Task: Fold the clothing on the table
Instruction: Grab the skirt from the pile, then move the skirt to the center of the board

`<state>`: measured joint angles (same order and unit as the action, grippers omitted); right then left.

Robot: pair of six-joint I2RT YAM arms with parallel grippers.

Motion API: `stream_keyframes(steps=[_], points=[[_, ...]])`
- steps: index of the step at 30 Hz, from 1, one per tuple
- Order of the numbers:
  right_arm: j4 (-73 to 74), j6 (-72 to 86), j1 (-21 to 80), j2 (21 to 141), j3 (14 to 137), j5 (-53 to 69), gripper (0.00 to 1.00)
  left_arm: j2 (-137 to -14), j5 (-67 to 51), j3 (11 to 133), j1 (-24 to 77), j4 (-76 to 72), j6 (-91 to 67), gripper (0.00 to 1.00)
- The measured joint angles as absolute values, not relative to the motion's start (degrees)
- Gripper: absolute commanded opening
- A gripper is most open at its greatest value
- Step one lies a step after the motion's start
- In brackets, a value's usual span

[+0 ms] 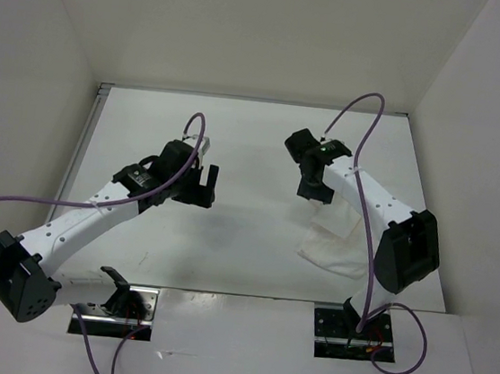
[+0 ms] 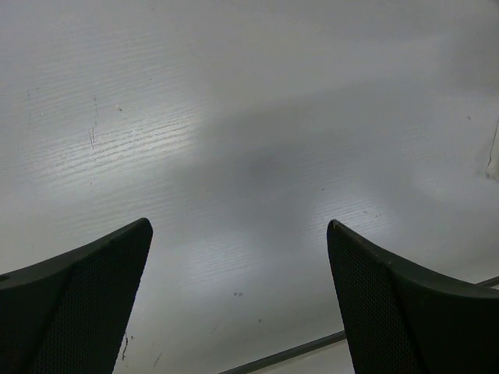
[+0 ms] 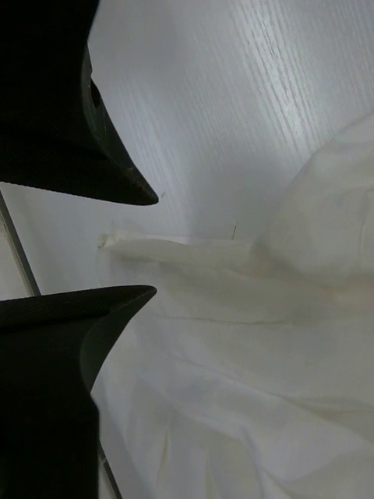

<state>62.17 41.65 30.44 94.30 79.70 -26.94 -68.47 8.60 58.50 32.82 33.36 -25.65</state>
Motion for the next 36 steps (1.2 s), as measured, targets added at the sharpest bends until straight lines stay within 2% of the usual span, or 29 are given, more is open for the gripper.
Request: stream_keyframes(steps=[10,12,14,15,16,21,26,30,36], points=[[67.09,45.60,30.94,95.07,75.55,-31.22,0.45,-68.45,9.89,58.24,31.53,33.61,-26.04,0.99],[66.89,45.52,30.94,96.57,74.83,-31.22,0.40,-68.34,10.17,58.24,31.35,33.63,-26.22,0.99],[66.02,45.08,30.94,98.08,74.81,-31.14,0.28,-68.01,10.22,58.24,31.35,33.67,-26.46,0.99],[65.39,44.77,30.94,98.70,74.81,-30.96,0.04,-67.72,10.28,58.24,31.35,33.69,-26.79,0.99],[64.73,44.45,30.94,99.07,74.85,-30.81,0.00,-67.26,10.39,58.24,31.35,33.69,-26.98,0.99],[65.28,44.29,31.73,99.88,78.13,-30.94,0.00,-65.76,11.07,58.24,31.35,33.87,-27.20,0.99],[67.44,43.03,35.44,97.86,93.19,-30.24,0.00,-63.57,14.00,58.22,31.35,34.00,-28.42,0.99],[63.24,40.38,36.45,88.49,103.13,-28.10,0.00,-59.20,15.86,57.63,31.14,33.71,-28.97,0.99],[50.76,36.21,31.59,71.66,105.36,-20.84,0.00,-50.06,15.90,55.37,30.92,30.87,-29.02,0.99]])
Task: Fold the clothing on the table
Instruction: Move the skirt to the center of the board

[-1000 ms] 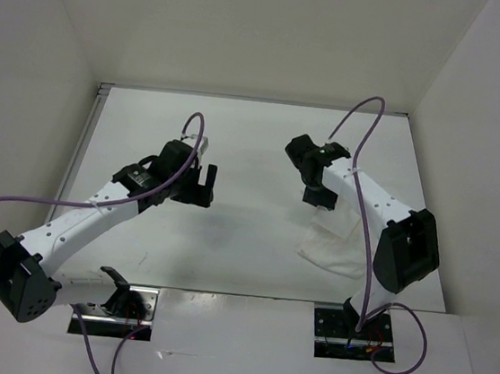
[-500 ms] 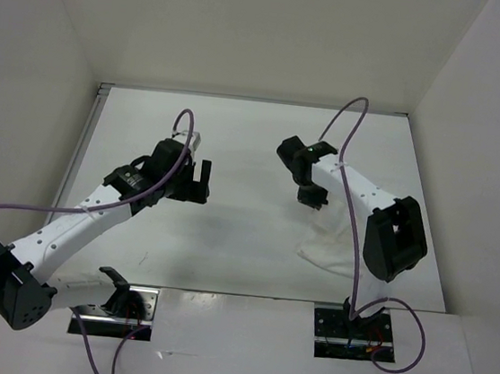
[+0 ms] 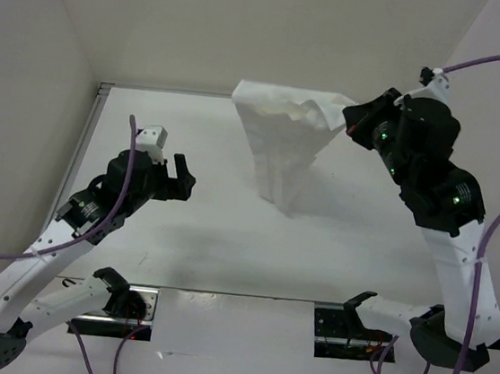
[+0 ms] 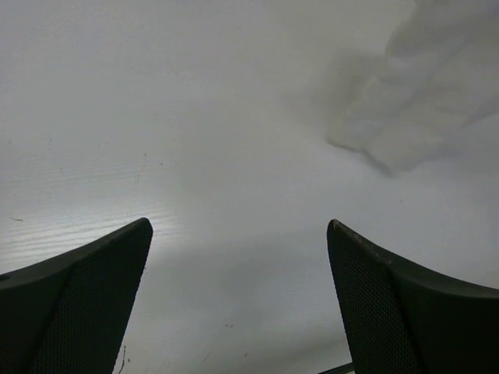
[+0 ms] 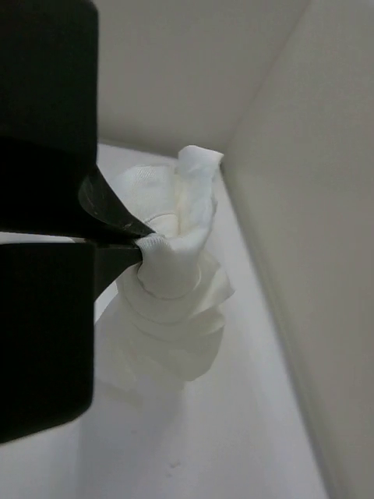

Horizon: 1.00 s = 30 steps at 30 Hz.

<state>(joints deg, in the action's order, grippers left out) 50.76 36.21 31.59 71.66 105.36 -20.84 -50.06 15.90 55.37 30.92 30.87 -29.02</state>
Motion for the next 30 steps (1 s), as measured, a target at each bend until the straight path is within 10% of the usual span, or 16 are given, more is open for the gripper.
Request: stream_keyframes(steps=[17,30], points=[[37.82,30.63,37.26,67.96,90.56,9.89,0.00,-43.46,14.22,53.06,30.50,27.86,-28.97,0.99],[25.52,36.01,31.68,63.70,90.54,3.84,0.00,-43.40,14.00,53.06,29.23,27.88,-28.93,0.99]])
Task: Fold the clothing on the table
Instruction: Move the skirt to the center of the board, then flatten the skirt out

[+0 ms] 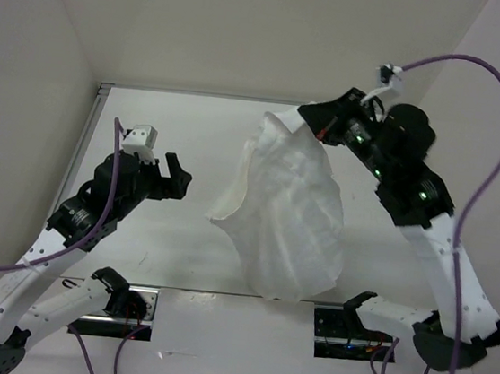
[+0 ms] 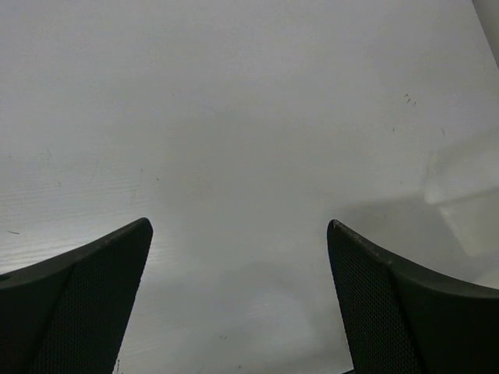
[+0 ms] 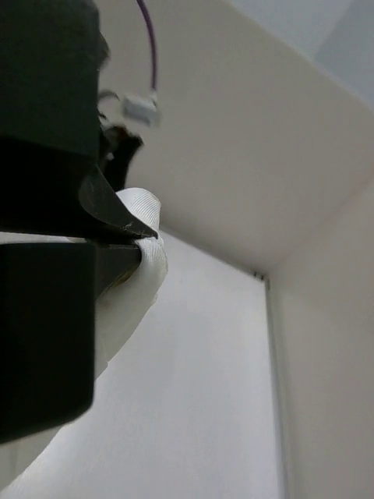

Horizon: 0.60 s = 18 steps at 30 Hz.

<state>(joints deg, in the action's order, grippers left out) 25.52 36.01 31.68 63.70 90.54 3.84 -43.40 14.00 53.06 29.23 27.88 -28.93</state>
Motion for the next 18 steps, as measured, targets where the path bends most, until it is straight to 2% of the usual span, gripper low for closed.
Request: stream_keyframes(steps=[3,4,5,6,7,8,11,14,16,18], points=[[23.92,36.80,28.05,73.34,90.63,3.38,0.00,-43.40,13.50,53.06,28.12,27.83,-28.91,0.99],[23.20,36.91,27.14,77.14,90.63,3.03,0.09,-43.40,13.26,53.06,27.70,27.77,-28.91,0.99],[22.57,37.19,26.02,82.28,90.85,2.33,0.22,-43.44,12.93,53.06,27.22,27.68,-28.84,0.99],[21.98,37.63,25.47,86.02,91.07,1.91,0.29,-43.48,12.73,53.06,26.89,27.59,-28.82,0.99],[21.69,37.58,24.75,91.00,91.66,1.23,0.52,-43.72,12.29,53.06,26.30,27.22,-28.80,0.99],[21.41,37.52,24.25,95.70,92.16,0.64,0.58,-43.92,12.03,53.06,26.06,26.96,-28.80,0.99],[21.85,36.45,23.18,108.79,96.51,-1.43,0.59,-45.23,10.55,53.06,24.88,25.67,-28.95,0.99],[22.46,34.72,22.94,114.13,99.42,-3.92,0.62,-47.92,8.38,53.08,24.49,23.27,-30.22,0.99],[24.01,33.28,22.94,114.24,102.00,-5.32,0.65,-50.72,6.85,53.08,24.45,20.97,-31.16,0.94],[24.18,32.12,22.96,113.67,105.23,-6.17,0.65,-54.94,5.45,53.08,24.45,18.48,-32.49,0.80]])
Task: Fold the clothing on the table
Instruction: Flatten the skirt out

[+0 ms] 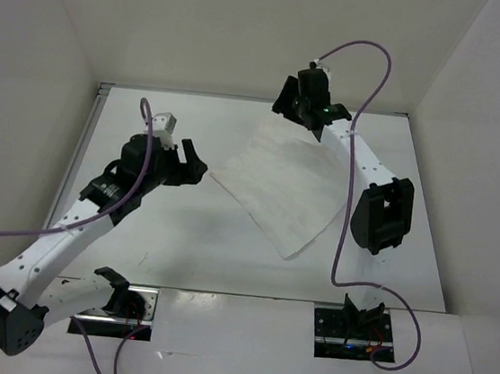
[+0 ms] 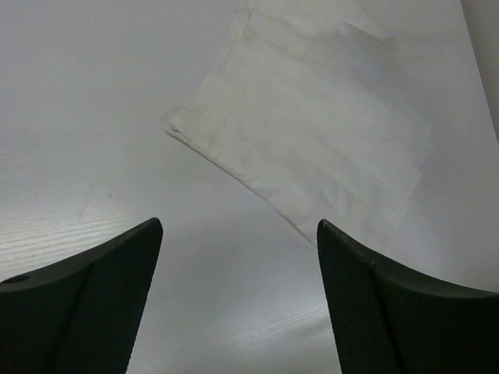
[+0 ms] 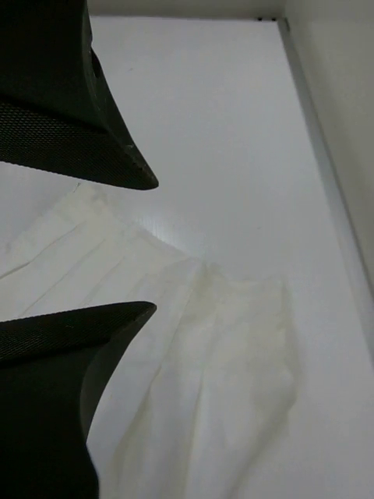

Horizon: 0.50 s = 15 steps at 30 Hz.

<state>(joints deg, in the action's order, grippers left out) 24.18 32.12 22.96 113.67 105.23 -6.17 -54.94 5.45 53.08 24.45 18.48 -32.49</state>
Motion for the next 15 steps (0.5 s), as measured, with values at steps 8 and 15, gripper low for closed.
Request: stream_keyframes(steps=[8,15], points=[[26.89,26.92,23.00,106.02,106.04,-12.16,0.36,-70.83,5.37,52.99,24.38,11.81,-40.62,0.71],[31.35,26.35,21.21,108.97,98.70,-17.34,0.21,-81.56,6.76,53.82,23.90,8.21,-51.99,0.74]])
